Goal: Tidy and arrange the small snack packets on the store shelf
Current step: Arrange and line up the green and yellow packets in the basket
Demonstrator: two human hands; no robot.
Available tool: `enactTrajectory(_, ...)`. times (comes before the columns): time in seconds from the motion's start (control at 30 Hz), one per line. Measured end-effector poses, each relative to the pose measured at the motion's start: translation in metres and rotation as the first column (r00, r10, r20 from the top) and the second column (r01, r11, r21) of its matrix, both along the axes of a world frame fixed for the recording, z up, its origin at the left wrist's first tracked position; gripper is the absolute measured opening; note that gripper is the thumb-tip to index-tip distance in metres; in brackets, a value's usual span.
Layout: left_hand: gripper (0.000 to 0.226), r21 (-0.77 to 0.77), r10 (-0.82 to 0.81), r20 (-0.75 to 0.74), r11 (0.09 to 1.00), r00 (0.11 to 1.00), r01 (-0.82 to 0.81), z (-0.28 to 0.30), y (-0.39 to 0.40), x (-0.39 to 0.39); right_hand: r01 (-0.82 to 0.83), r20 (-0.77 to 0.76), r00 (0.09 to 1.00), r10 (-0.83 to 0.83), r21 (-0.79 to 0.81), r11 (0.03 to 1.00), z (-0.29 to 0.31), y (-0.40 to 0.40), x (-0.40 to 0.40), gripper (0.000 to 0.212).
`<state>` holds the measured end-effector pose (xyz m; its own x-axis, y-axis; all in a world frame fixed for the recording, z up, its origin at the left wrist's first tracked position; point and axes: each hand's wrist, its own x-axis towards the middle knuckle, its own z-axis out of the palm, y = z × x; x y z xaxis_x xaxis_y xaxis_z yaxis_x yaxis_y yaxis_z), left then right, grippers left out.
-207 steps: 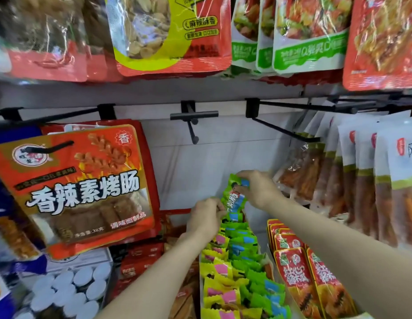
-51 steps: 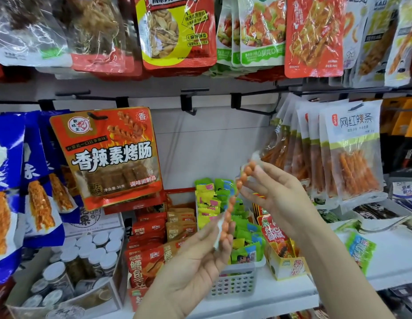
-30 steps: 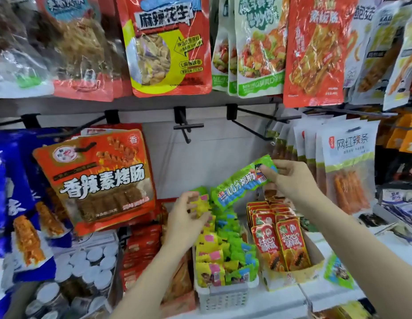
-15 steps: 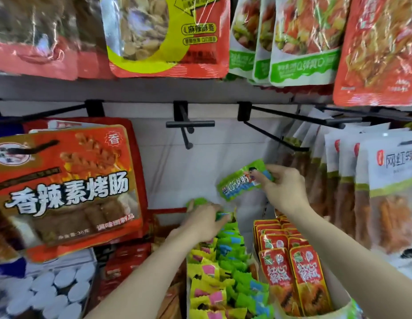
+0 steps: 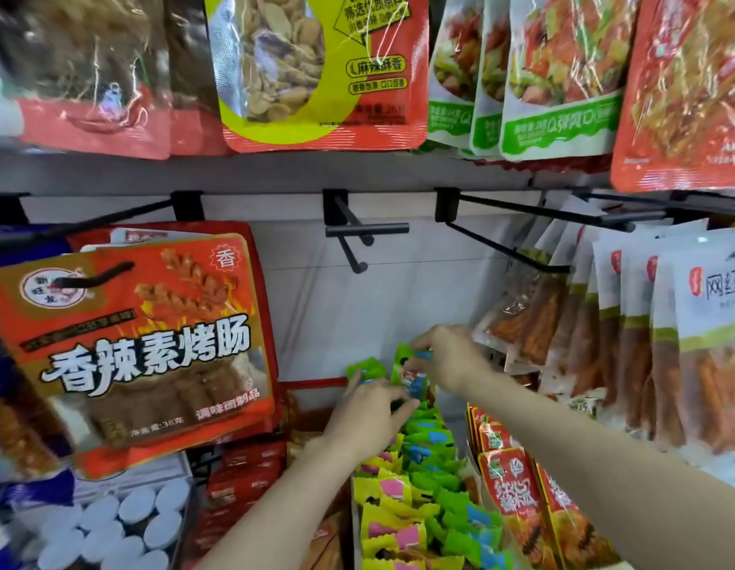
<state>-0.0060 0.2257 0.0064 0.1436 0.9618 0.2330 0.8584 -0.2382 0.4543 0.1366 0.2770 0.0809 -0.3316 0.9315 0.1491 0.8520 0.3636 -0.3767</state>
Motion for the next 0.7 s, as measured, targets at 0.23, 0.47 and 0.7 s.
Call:
enactTrajectory(0.23, 0.035, -0.017, 0.003, -0.038, 1.0, 0.999, -0.004, 0.002, 0.0, 0.001, 0.074, 0.012, 0.997, -0.074, -0.066, 0.995, -0.011, 0.015, -0.001, 0.034)
enactTrajectory(0.47, 0.047, -0.011, 0.012, -0.165, 1.0, 0.986, -0.014, 0.001, -0.003, 0.002, 0.12, 0.14, 0.983, -0.116, -0.018, 0.993, -0.031, 0.017, -0.008, 0.022)
enactTrajectory(0.7, 0.053, -0.083, -0.012, -0.282, 0.997, 0.959, -0.012, 0.001, 0.003, 0.002, 0.234, 0.0, 0.971, -0.238, -0.181, 0.955, -0.026, 0.019, 0.005, 0.037)
